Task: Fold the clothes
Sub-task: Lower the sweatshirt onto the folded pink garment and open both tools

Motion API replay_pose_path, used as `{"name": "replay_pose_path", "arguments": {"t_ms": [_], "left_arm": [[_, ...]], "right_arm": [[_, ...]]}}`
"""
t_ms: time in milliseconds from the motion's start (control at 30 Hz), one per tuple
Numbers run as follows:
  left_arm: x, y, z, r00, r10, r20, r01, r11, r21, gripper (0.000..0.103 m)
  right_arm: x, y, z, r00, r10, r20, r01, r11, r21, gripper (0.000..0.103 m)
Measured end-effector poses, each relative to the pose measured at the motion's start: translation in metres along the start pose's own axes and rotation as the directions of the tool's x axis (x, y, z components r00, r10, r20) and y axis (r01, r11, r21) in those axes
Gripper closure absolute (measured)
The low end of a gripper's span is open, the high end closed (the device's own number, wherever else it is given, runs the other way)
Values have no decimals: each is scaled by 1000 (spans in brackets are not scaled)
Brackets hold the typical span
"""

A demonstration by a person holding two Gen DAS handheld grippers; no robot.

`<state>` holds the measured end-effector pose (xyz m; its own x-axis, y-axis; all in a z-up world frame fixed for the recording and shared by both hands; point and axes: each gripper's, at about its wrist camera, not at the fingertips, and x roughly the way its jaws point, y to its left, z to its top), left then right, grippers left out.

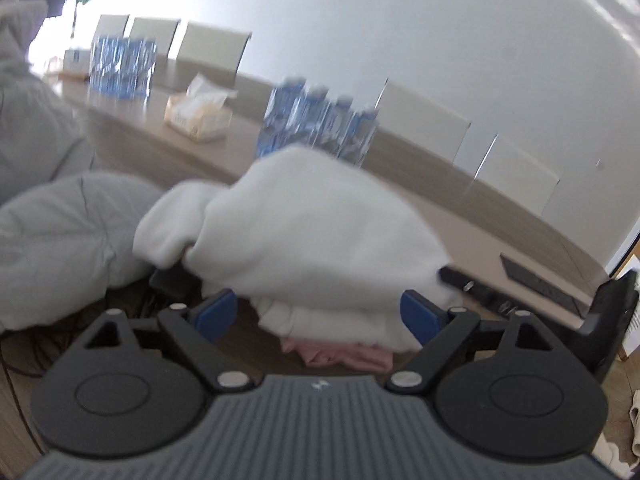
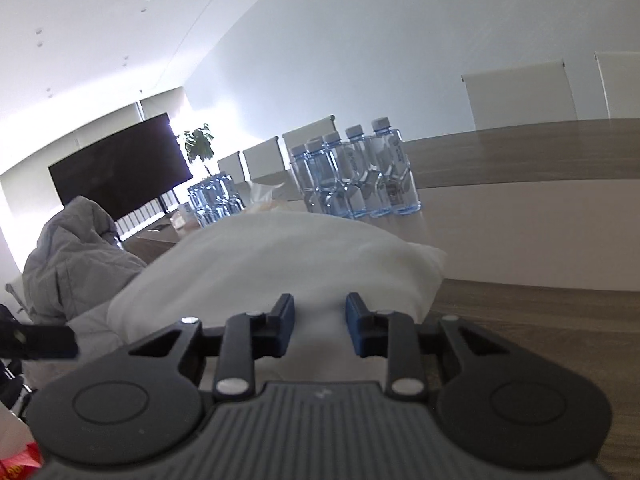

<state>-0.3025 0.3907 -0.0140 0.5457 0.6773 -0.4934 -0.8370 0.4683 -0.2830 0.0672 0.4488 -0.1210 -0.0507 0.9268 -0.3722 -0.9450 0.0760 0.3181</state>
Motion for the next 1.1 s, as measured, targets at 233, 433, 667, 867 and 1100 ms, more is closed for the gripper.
{"name": "replay_pose_path", "arguments": {"t_ms": [233,433,667,867,1100], "left_arm": [[37,-34,15,957,-4,289,-26,995,98,31],[102,-14,0,992,44,118,-50,998,48,47],[96,-9,-3,990,59,130,-69,995,73,47],[72,-9,2,987,84,138,-87,996,15,46],[19,-25,-8,972,193,138,-193,981,-11,46]], "right_arm": [[-63,10,9,999,21,38,-21,1000,-3,71],[2,-5,-4,998,52,-44,-52,999,-7,73],[25,-10,-2,996,61,-73,-62,998,-12,72],[-17,8,1,994,78,-73,-79,997,-9,68],[-104,35,3,995,79,-67,-81,996,-31,58]]}}
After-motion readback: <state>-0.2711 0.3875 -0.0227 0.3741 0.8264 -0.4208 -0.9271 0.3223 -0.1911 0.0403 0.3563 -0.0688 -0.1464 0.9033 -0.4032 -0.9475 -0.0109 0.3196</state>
